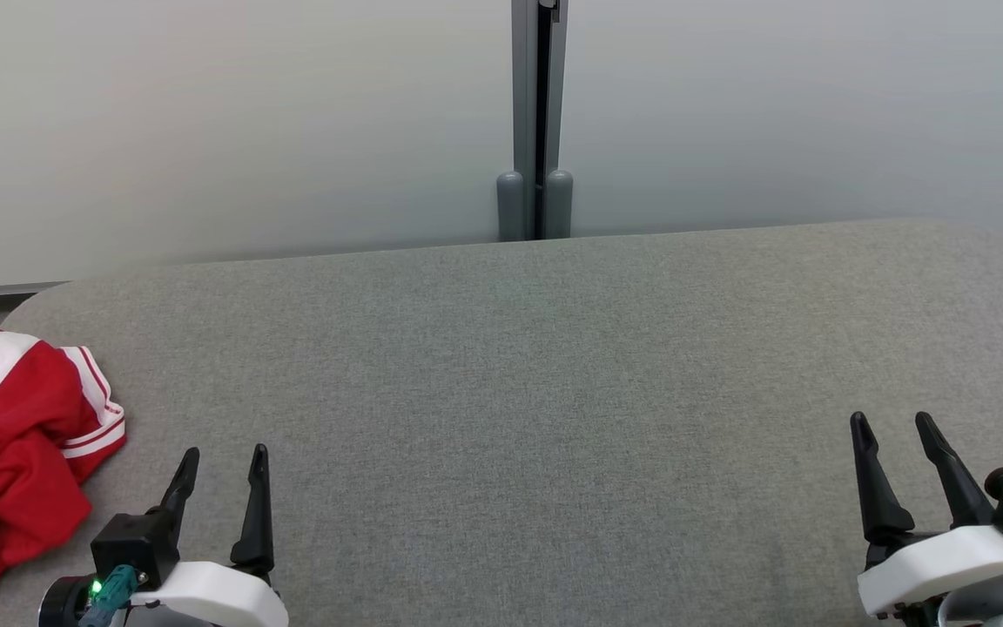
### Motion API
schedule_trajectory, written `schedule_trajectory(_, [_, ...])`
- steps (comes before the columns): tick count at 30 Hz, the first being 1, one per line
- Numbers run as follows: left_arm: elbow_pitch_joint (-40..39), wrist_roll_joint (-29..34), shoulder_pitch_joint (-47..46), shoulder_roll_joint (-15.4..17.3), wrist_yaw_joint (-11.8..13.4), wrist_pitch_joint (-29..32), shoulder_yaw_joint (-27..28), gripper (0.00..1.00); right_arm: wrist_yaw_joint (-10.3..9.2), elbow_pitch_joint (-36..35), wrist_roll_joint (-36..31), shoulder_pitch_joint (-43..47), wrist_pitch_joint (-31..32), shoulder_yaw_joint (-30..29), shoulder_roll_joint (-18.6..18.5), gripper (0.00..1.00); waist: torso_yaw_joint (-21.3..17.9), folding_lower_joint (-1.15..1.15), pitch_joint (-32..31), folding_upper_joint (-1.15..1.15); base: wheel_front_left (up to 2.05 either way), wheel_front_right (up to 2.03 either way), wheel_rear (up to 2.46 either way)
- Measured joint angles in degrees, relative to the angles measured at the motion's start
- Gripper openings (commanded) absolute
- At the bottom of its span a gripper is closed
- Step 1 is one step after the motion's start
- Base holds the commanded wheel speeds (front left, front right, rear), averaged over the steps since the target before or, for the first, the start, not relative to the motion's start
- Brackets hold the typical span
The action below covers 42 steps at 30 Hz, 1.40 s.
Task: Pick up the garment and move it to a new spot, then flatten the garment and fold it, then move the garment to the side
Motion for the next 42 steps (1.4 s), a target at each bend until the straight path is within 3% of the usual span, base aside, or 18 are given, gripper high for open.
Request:
schedule_trajectory(28, [3.1,5.7,0.0,-1.1,0.2,-2.9,0.2,1.0,0.0,1.0,-5.2,0.8,-0.1,0.3,0.2,1.0,0.4,0.0,-0.5,0.0,0.0,0.0,0.0])
schedule_trajectory(42, [4.8,4.9,-0.5,-1.4,0.6,-3.0,0.0,1.0,0.0,1.7,-4.2,0.8,0.1,0.5,0.1,1.0,1.0,0.0,-1.2,0.0,0.0,0.0,0.0])
